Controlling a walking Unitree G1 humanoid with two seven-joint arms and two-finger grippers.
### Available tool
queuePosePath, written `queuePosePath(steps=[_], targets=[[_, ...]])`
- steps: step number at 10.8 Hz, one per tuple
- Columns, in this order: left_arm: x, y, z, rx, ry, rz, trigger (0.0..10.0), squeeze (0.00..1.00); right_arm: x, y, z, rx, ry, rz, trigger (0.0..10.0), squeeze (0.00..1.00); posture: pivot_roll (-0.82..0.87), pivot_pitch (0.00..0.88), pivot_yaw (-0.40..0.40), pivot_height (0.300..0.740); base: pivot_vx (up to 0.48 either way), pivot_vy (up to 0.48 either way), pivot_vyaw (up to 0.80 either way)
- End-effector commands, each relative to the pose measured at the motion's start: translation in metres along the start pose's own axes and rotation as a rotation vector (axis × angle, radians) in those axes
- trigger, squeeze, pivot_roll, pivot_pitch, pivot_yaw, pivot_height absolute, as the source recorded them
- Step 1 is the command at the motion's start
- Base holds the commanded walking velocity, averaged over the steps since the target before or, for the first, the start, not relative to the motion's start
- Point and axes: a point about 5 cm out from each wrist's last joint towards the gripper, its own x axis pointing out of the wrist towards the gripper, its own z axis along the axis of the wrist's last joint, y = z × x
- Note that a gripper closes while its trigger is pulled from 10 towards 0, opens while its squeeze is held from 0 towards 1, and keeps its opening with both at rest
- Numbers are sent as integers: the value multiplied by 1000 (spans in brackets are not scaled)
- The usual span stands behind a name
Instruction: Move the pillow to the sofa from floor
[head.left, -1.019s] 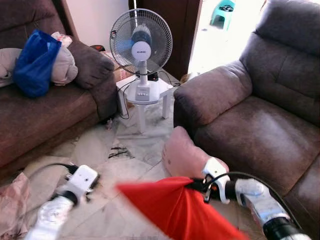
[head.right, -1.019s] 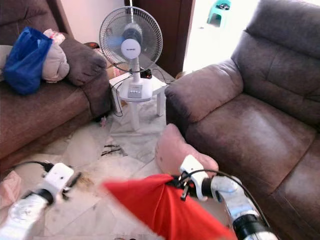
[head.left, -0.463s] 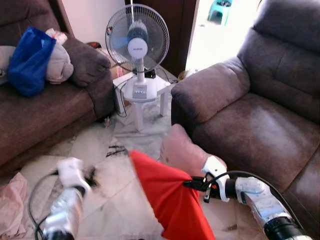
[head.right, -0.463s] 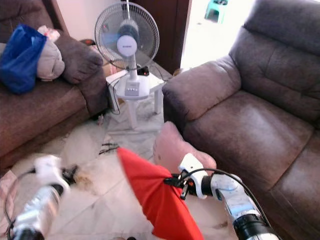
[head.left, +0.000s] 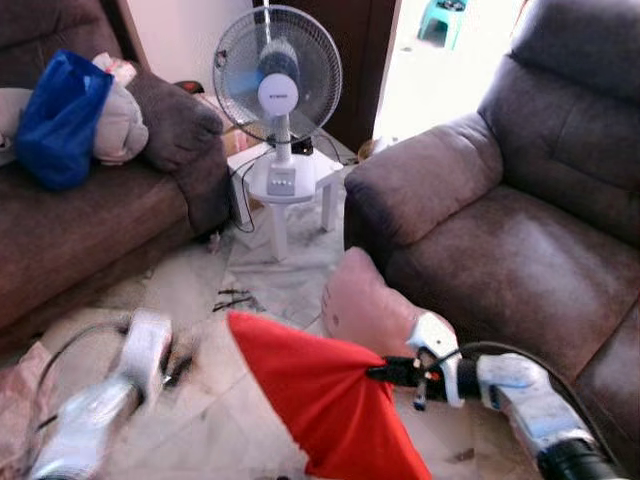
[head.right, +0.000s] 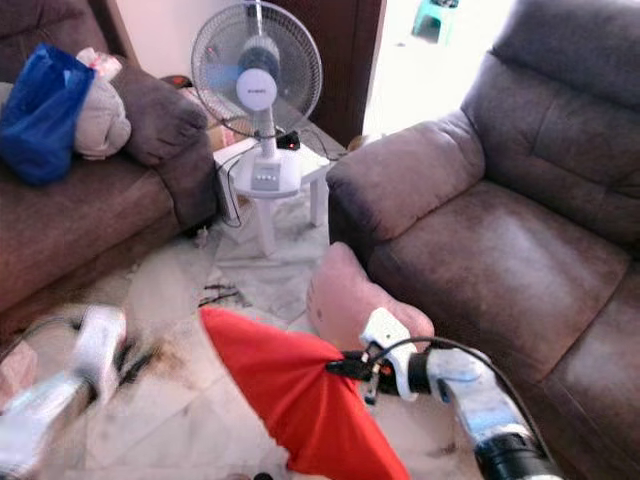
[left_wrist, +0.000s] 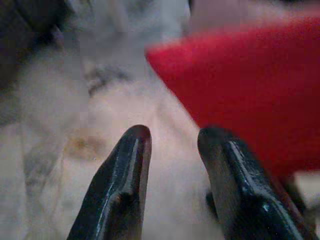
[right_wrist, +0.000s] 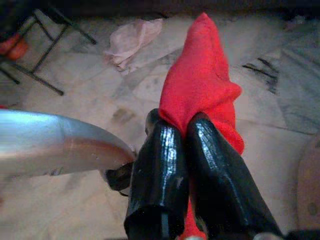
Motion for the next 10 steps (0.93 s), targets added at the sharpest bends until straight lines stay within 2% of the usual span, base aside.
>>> queuePosePath(steps=[1,2,4,6,7,10], targets=[[-4,-4,-7,79,57,-72,10000,0,-5,1,26,-64,-118,46,10000,0,51,80,-7,740,0,0,0],[-13,-7,-14,144,117,-158,10000,0,-9,5,29,-65,-137,94,10000,0,51,80,-7,740,0,0,0],[-16,-3,-5,270,111,-156,10000,0,-16,7,29,-59,-136,135,10000,0,51,87,-10,740,0,0,0],[-18,-8,3,291,89,-233,10000,0,-21,14,31,-76,-146,202,10000,0,47,88,-10,740,0,0,0],[-19,-6,5,318,103,-247,10000,0,-25,20,32,-87,-177,253,10000,0,45,89,-9,740,0,0,0],[-25,-9,19,246,28,-326,10000,0,-33,23,30,-86,-169,279,10000,0,42,94,-9,740,0,0,0]])
